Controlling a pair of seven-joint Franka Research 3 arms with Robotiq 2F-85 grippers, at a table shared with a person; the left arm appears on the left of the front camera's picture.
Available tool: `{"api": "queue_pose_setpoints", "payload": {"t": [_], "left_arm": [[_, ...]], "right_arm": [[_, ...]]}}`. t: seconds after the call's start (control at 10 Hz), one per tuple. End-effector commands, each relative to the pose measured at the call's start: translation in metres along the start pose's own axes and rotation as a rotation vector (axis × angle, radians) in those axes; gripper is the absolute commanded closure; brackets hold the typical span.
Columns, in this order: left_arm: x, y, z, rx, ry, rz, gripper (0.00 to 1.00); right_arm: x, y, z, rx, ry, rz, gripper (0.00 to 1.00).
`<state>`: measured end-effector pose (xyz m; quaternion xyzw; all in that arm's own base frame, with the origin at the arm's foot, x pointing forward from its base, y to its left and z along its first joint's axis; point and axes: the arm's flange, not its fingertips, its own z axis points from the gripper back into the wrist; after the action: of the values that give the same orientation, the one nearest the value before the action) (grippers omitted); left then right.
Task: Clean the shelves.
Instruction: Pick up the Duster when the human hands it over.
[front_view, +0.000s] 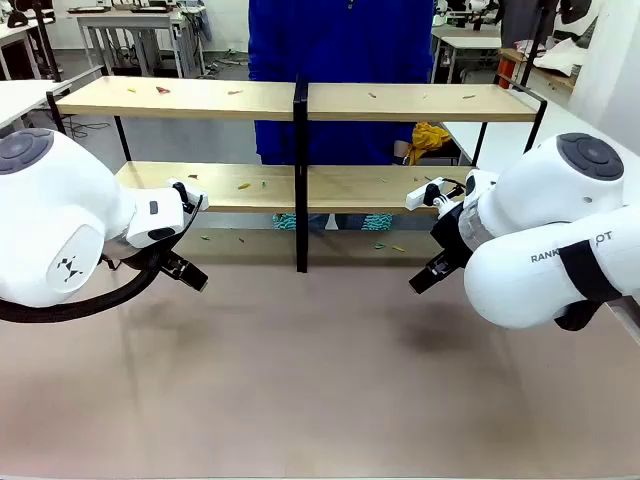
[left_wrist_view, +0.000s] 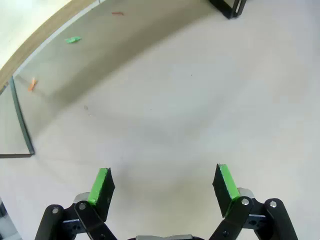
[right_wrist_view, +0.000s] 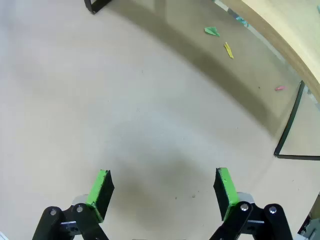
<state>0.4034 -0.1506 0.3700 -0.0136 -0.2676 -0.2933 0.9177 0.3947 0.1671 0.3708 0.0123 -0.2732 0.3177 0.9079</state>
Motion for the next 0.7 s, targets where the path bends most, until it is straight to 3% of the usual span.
{"api": "queue_pose_setpoints", "payload": {"t": [0.0,0.6], "left_arm": [[0.0001,0.0,0.0001,0.0,0.0,0.0,0.0],[0.0001,0.0,0.0001,0.0,0.0,0.0,0.0]], "right_arm": [[0.0,0.0,0.0,0.0,0.0,0.0,0.0],[0.0,0.0,0.0,0.0,0.0,0.0,0.0]]}}
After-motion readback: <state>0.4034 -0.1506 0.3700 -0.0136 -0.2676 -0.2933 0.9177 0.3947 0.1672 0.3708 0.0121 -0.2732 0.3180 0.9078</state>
